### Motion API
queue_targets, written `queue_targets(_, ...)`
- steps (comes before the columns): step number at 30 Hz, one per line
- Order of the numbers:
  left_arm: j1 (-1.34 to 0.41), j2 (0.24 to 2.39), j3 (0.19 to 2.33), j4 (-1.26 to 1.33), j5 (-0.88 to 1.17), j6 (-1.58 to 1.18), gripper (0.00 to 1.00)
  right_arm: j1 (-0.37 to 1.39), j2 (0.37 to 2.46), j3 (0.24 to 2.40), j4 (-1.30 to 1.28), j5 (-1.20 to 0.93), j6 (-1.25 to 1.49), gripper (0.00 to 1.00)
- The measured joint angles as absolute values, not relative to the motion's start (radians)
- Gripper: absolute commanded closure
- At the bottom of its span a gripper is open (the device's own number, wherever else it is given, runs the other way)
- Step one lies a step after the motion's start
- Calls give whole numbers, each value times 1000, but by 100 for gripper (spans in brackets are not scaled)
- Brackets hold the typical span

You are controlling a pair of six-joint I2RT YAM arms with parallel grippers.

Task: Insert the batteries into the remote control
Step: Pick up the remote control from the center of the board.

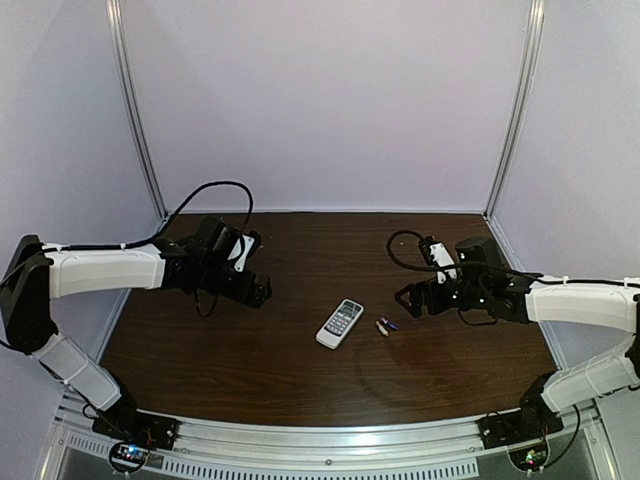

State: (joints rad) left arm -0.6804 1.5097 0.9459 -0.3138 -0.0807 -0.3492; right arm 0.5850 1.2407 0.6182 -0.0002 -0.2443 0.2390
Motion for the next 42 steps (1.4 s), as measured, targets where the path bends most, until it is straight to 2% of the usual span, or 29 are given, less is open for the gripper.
queue_targets(12,-681,1511,1015,-319,-63,-312,3,529,1209,627,-9,-255,239,0)
queue_targets(16,-729,1532,1056,-337,-71,-284,3,503,1188,630,-7,-275,243,0)
queue_targets(22,-925,1686,1188,-379,-117,-271,3,481,1160,609,21,-303,266,0)
queue_targets(27,-1022,1827,1278,-424,-142,-285,5,463,1146,586,30,-316,277,0)
queue_targets(42,-1075,1998,1391,-481,-152,-356,14,430,1119,545,42,-329,277,0)
